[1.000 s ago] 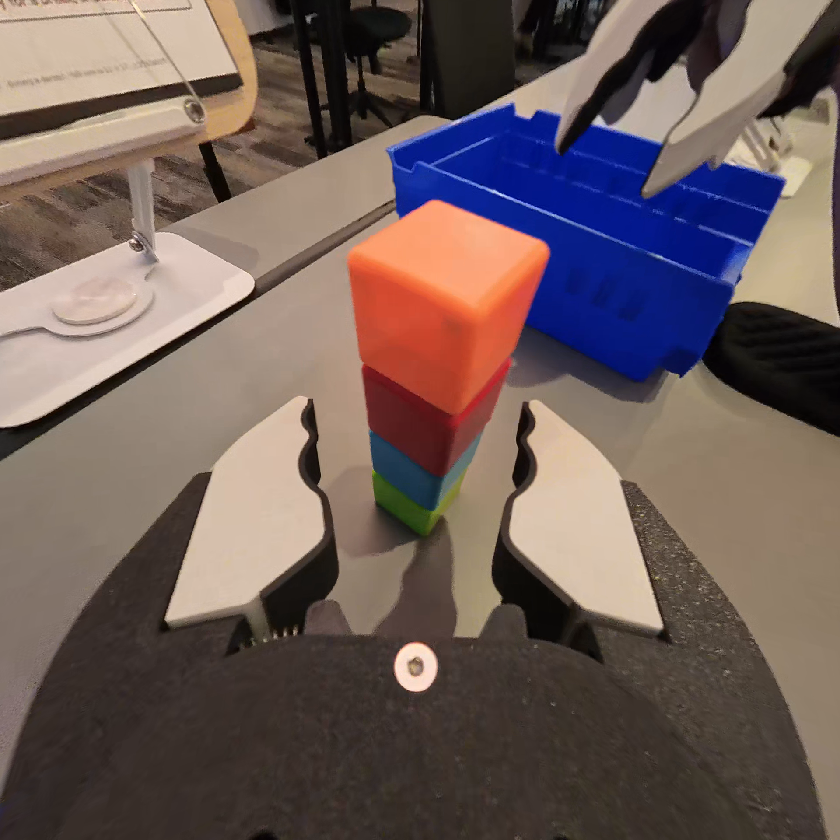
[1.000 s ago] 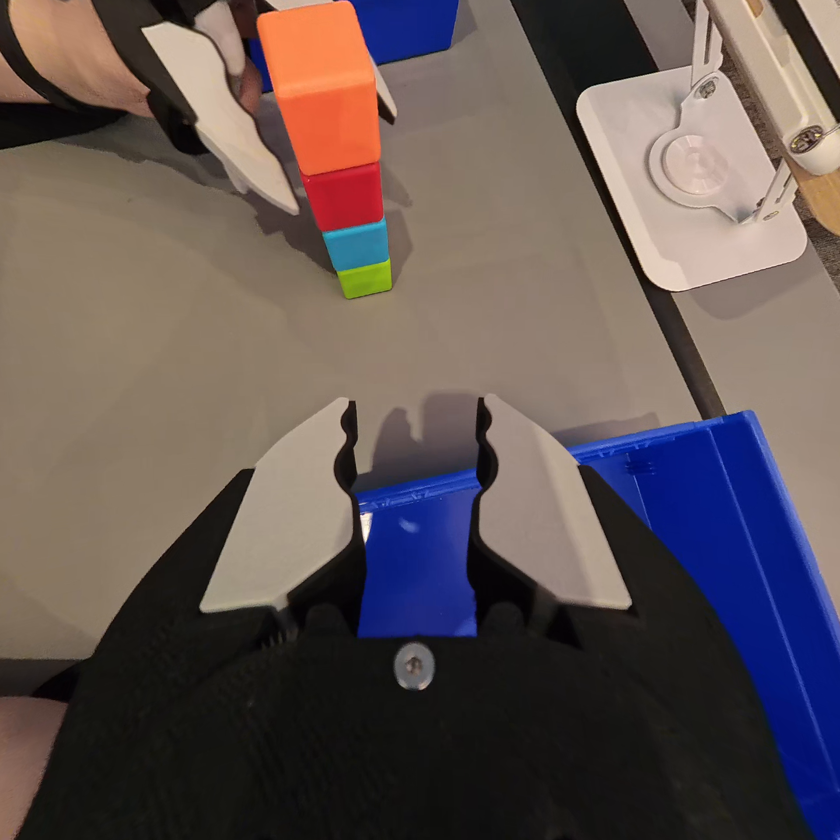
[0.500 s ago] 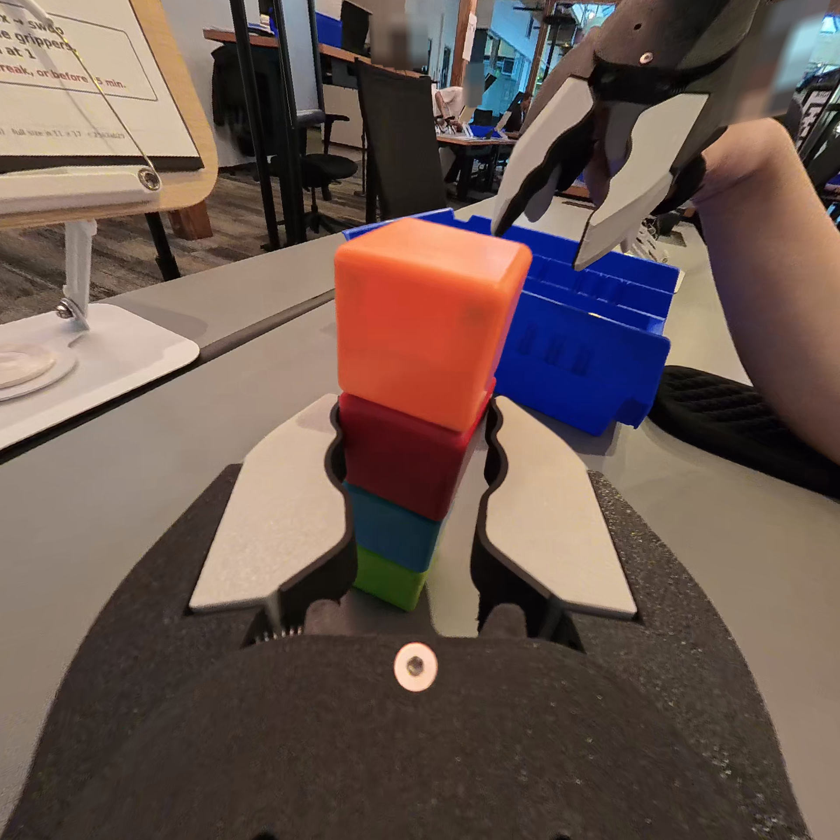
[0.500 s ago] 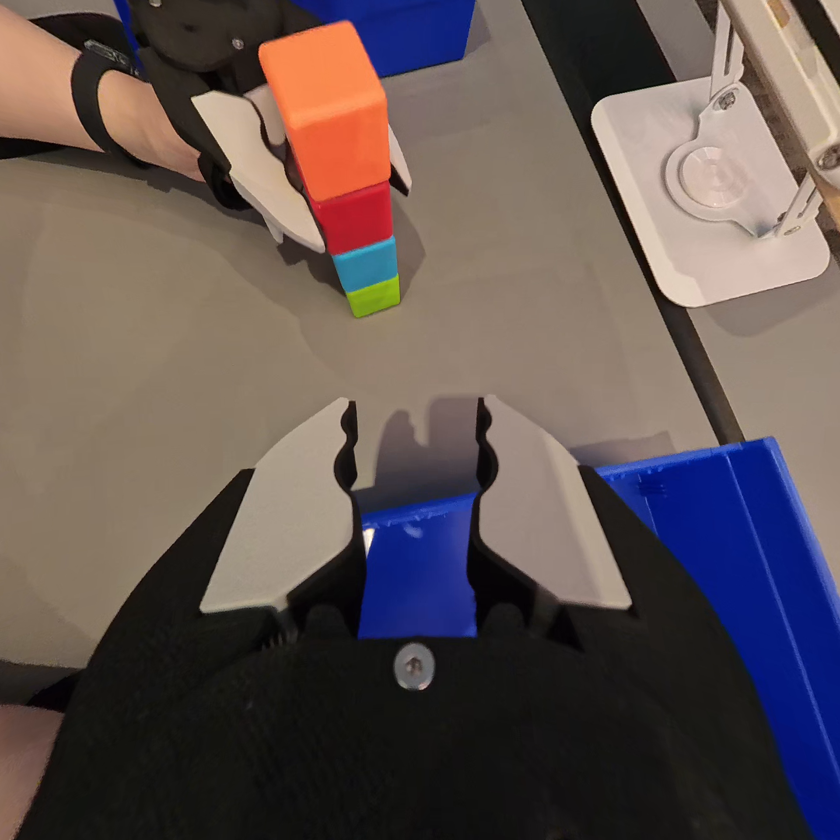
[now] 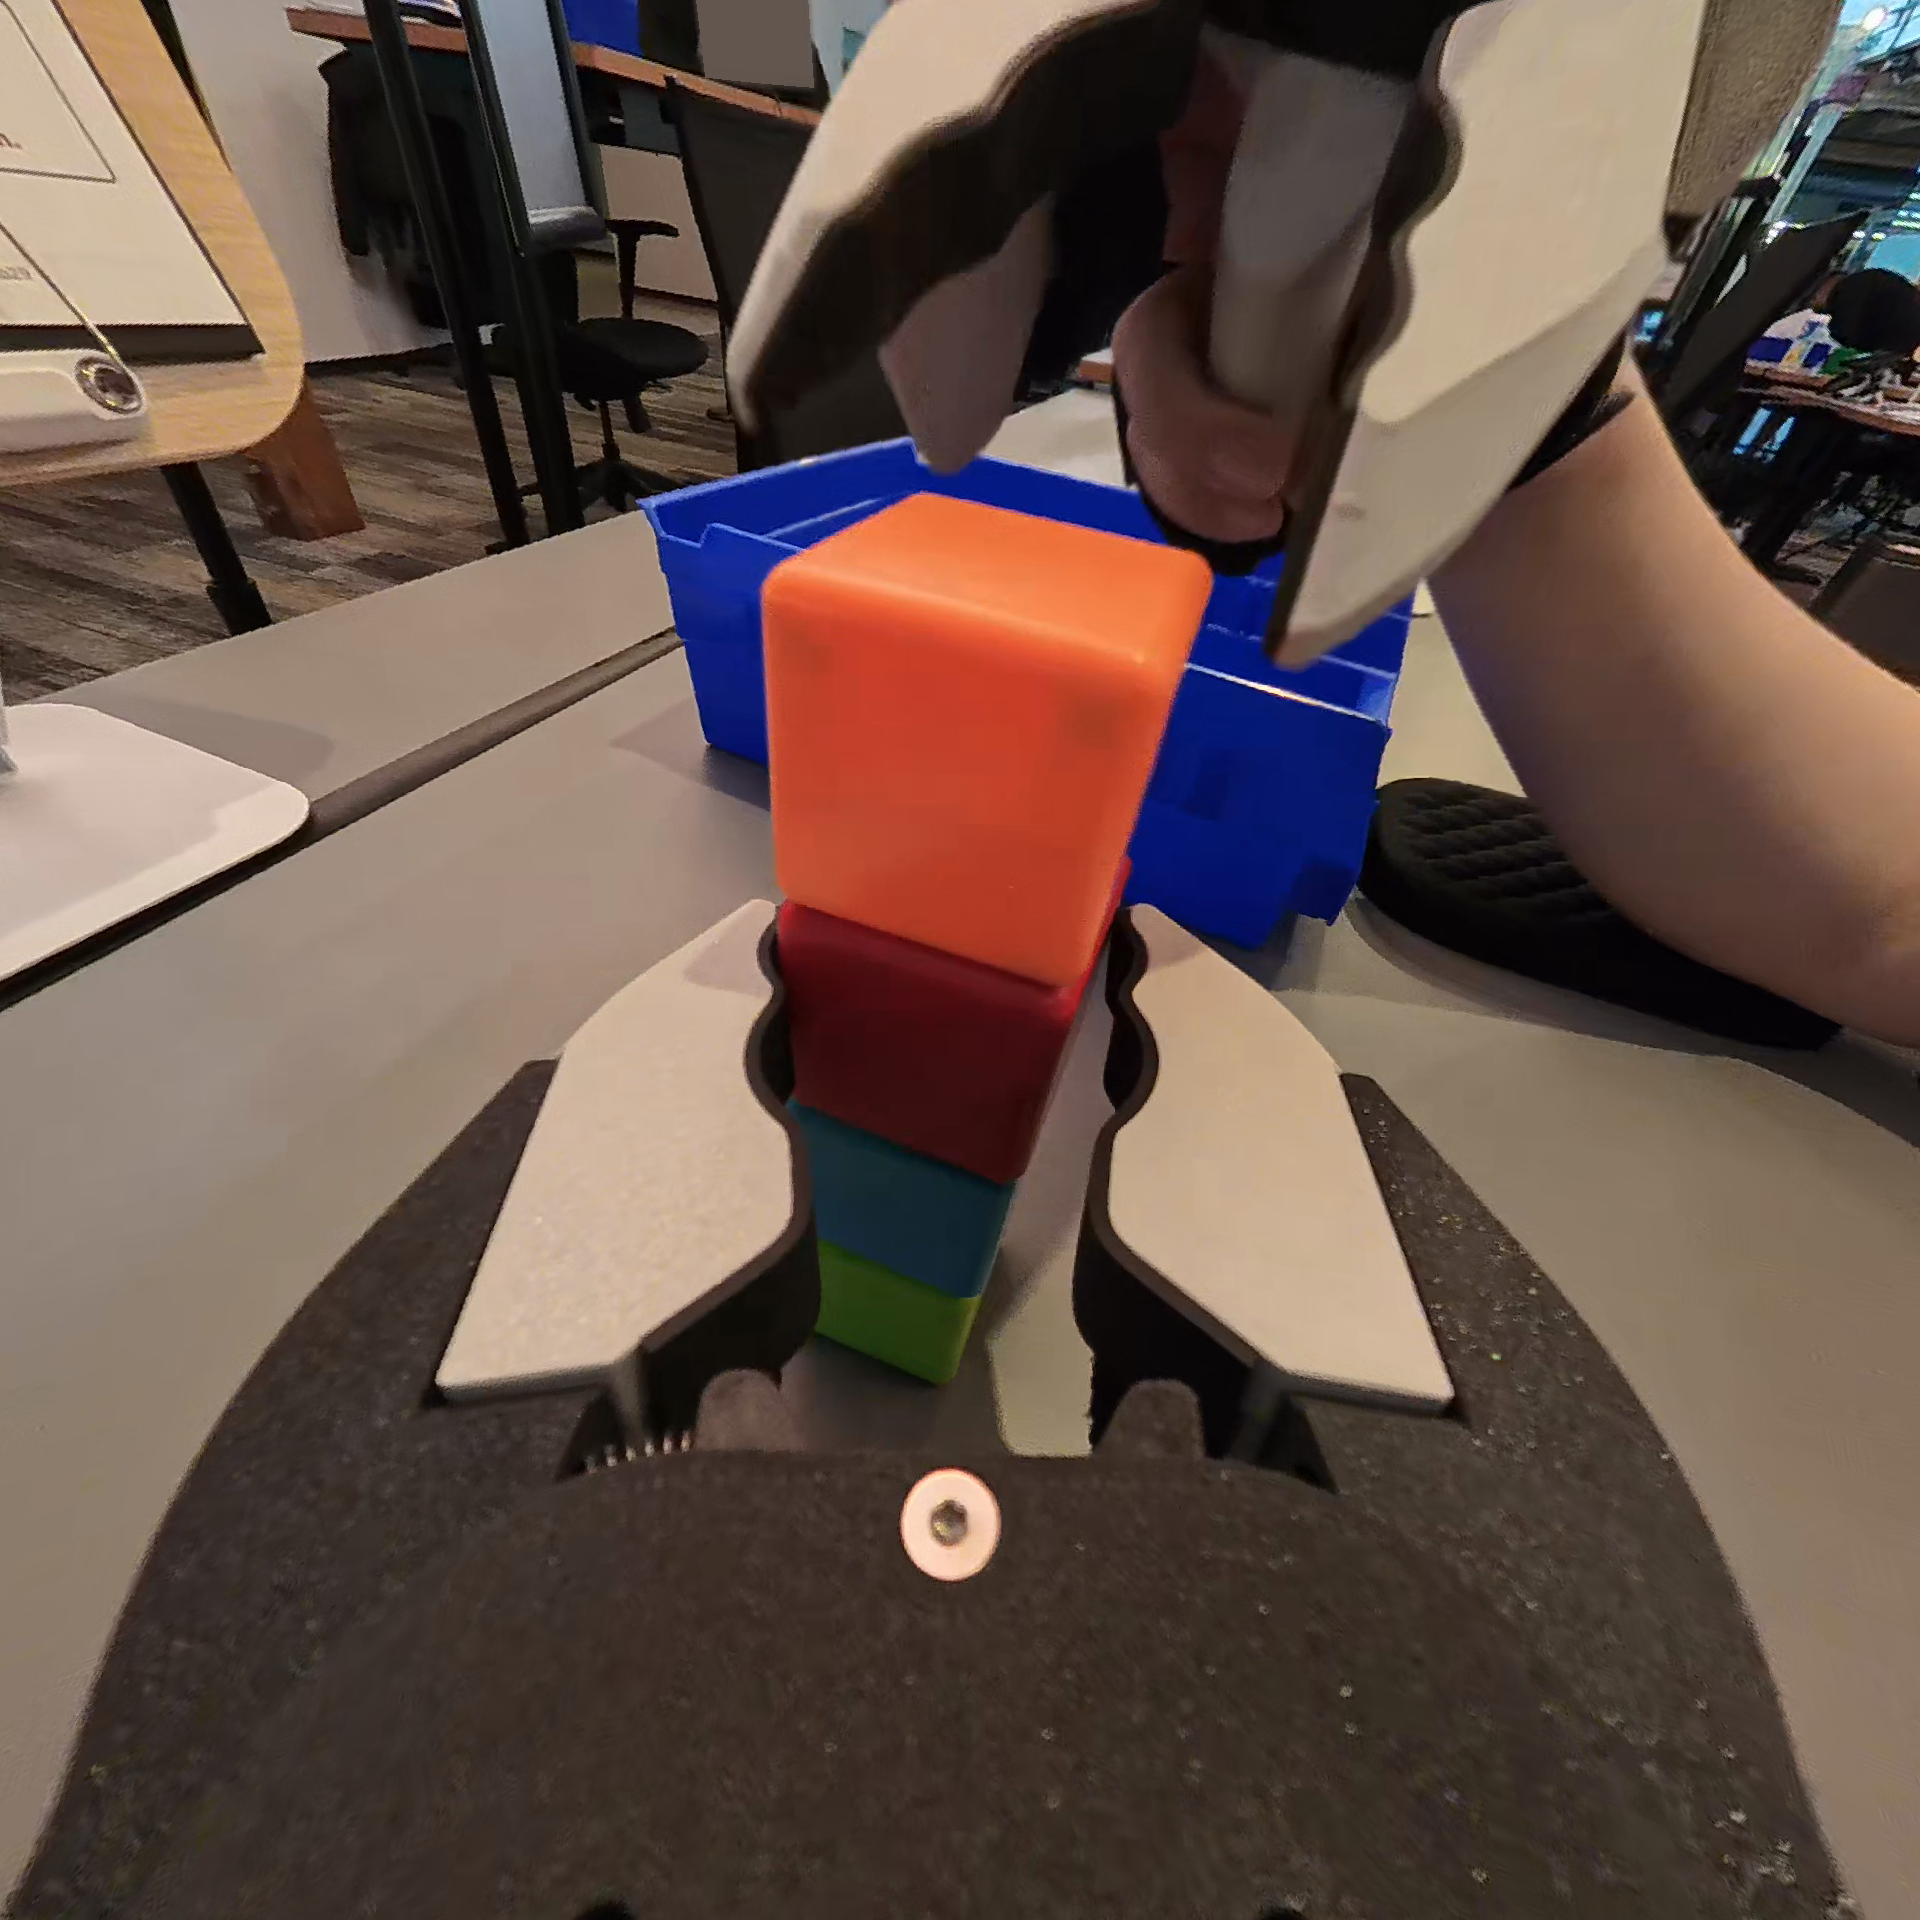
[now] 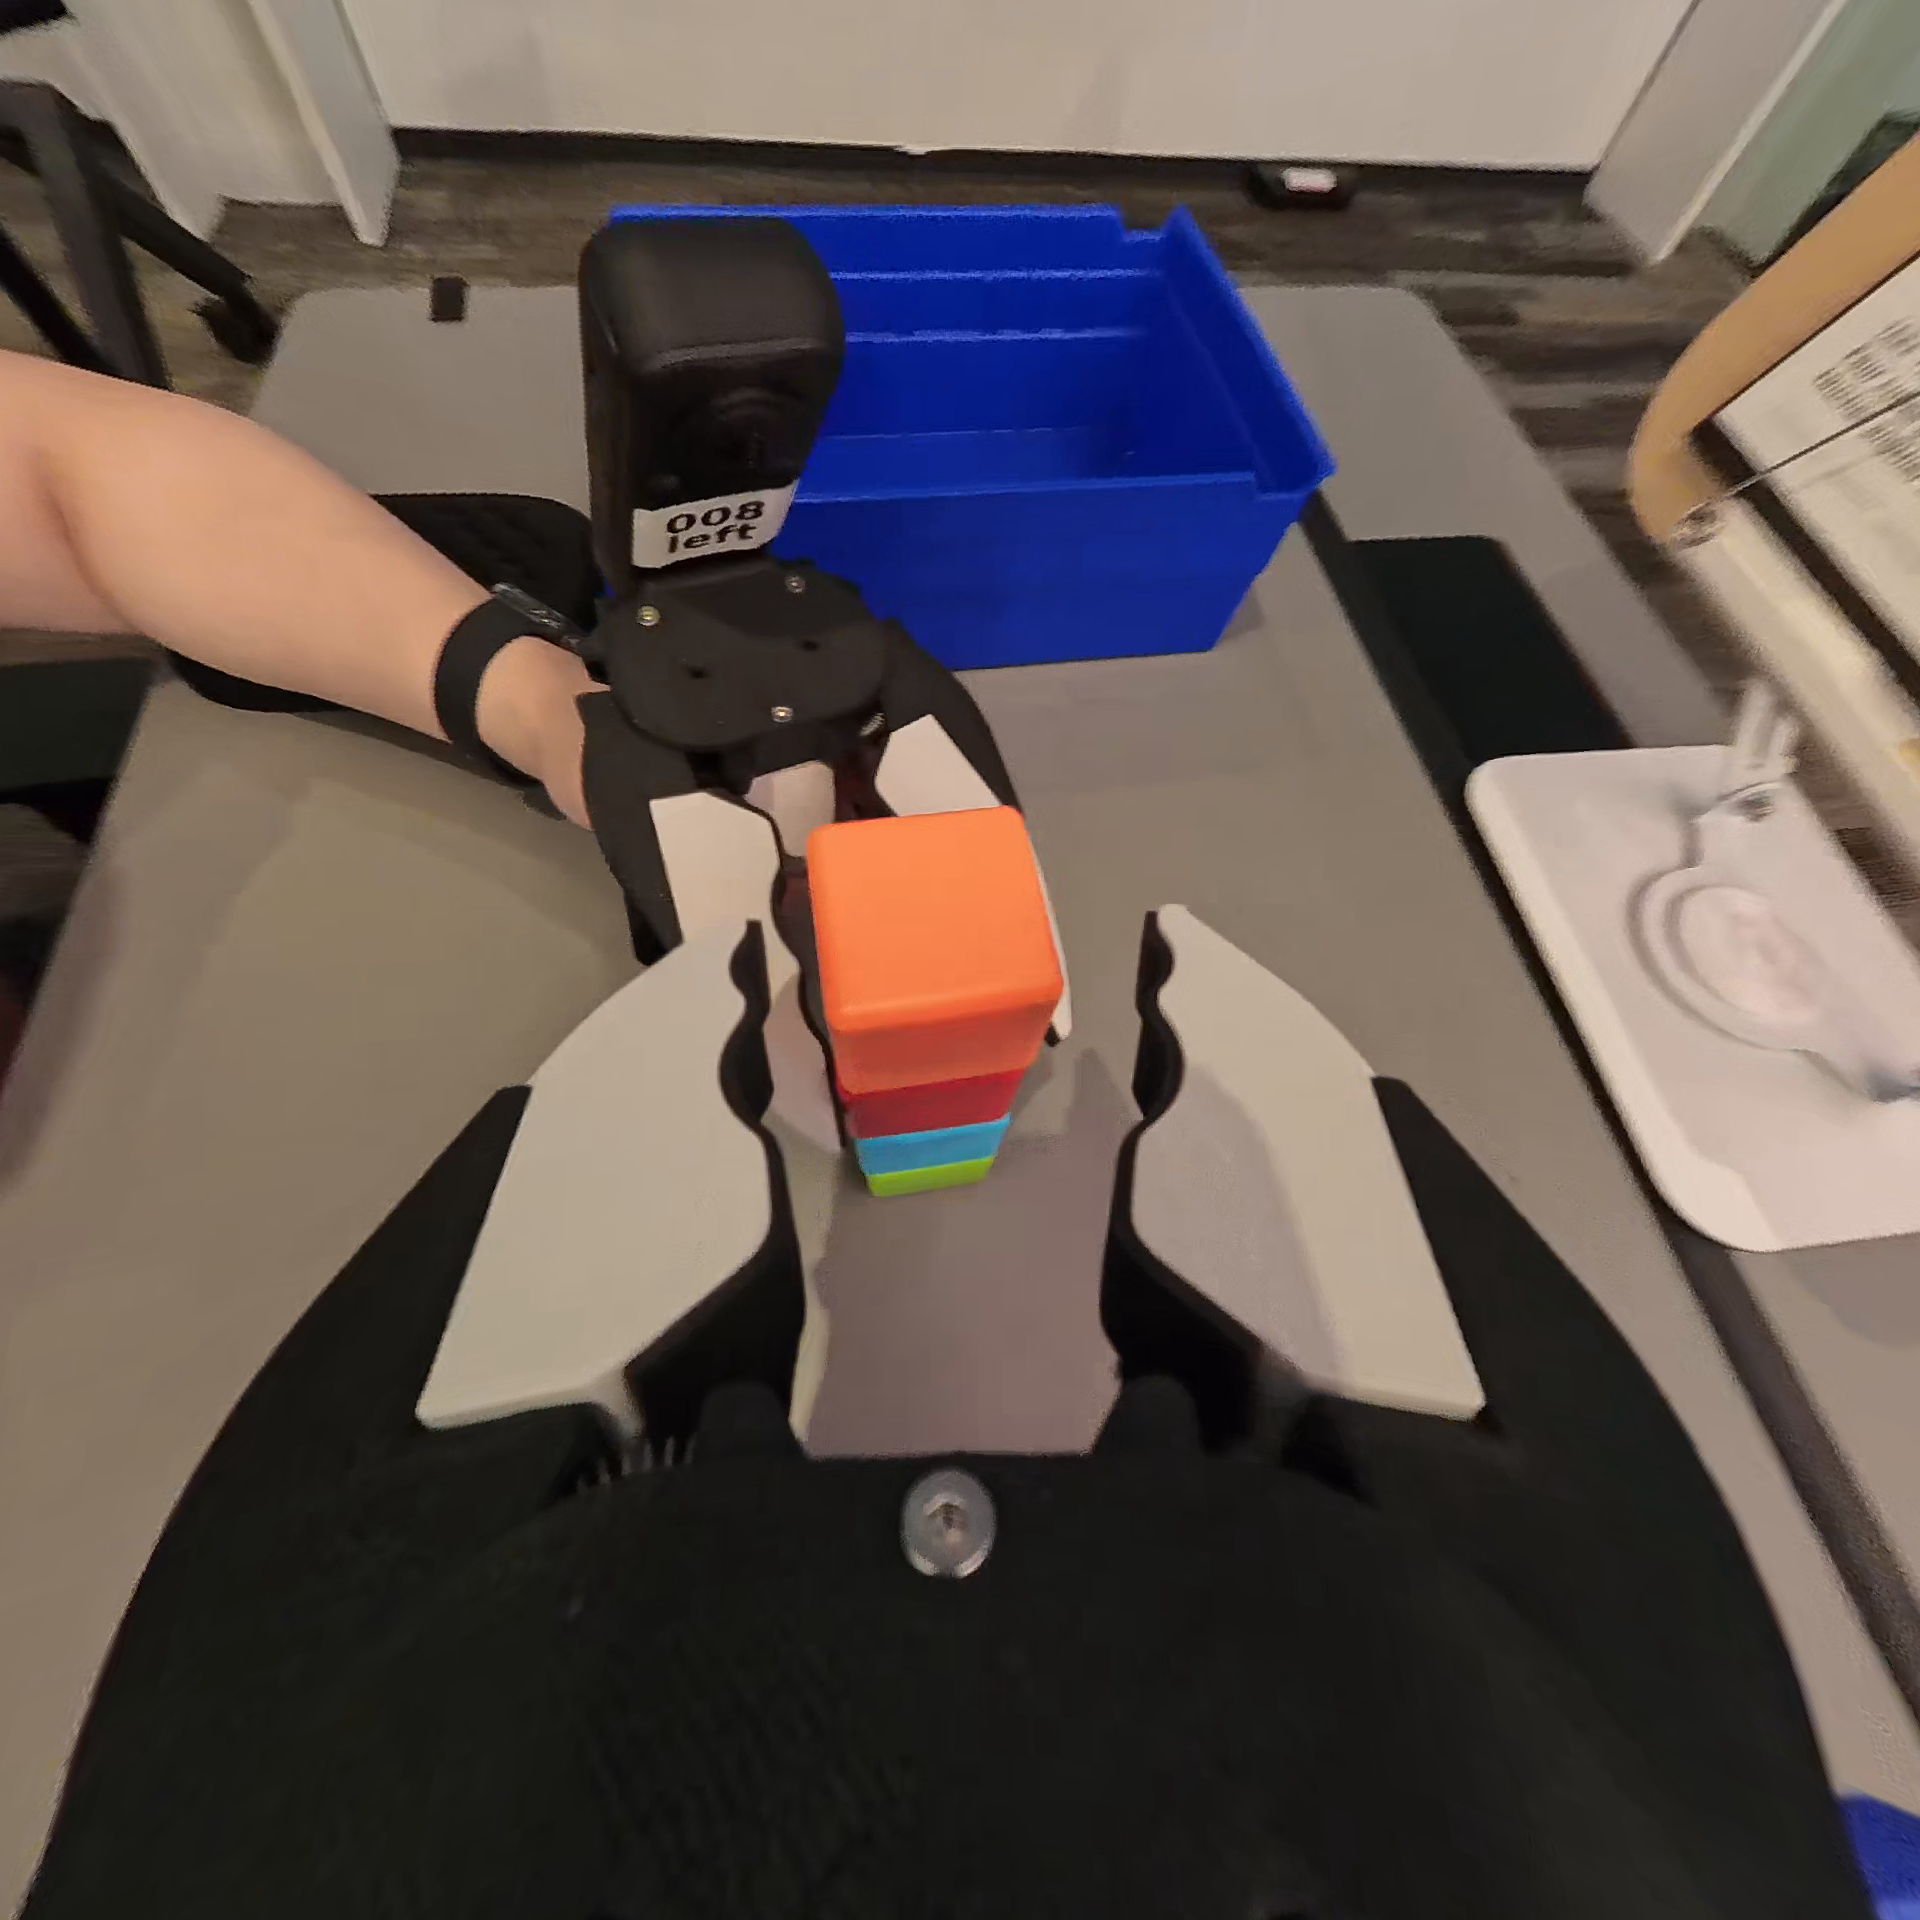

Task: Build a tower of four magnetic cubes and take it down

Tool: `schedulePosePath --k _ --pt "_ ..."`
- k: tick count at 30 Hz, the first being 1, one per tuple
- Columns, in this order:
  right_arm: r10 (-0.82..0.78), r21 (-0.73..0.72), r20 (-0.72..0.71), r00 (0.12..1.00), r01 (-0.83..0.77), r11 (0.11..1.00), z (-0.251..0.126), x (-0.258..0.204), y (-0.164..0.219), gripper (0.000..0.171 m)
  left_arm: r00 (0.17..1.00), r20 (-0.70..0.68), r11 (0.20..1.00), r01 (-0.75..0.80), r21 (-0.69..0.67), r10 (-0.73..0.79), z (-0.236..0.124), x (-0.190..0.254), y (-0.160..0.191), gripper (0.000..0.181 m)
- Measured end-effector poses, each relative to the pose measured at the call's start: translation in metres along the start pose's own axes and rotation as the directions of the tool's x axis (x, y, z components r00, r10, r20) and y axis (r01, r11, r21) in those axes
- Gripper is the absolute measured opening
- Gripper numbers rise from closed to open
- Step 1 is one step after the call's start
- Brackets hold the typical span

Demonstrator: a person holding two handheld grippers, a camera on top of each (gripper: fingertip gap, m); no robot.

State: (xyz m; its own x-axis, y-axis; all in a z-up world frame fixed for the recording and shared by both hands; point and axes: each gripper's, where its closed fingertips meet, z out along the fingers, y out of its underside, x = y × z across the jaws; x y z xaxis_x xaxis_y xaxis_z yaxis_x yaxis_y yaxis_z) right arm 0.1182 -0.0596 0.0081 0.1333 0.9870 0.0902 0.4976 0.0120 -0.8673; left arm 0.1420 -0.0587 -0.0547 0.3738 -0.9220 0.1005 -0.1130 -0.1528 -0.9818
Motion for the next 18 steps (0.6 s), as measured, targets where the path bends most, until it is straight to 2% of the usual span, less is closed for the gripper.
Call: schedulePosePath --k 3,7,18 --pt "0.046 -0.007 0.027 0.999 -0.046 0.999 0.009 0.001 0.007 0.068 1.000 -0.004 1.000 -0.003 0.000 0.003 0.000 0.001 0.000 0.058" --pt "0.041 -0.018 0.072 0.997 -0.040 0.999 0.014 -0.004 0.012 0.050 1.000 -0.008 1.000 -0.007 -0.007 0.007 0.000 0.001 0.001 0.057" --pt "0.155 -0.013 0.113 0.982 -0.154 0.988 0.010 0.000 0.011 0.050 0.999 -0.009 0.999 -0.031 -0.036 0.031 0.002 0.001 0.002 0.055"
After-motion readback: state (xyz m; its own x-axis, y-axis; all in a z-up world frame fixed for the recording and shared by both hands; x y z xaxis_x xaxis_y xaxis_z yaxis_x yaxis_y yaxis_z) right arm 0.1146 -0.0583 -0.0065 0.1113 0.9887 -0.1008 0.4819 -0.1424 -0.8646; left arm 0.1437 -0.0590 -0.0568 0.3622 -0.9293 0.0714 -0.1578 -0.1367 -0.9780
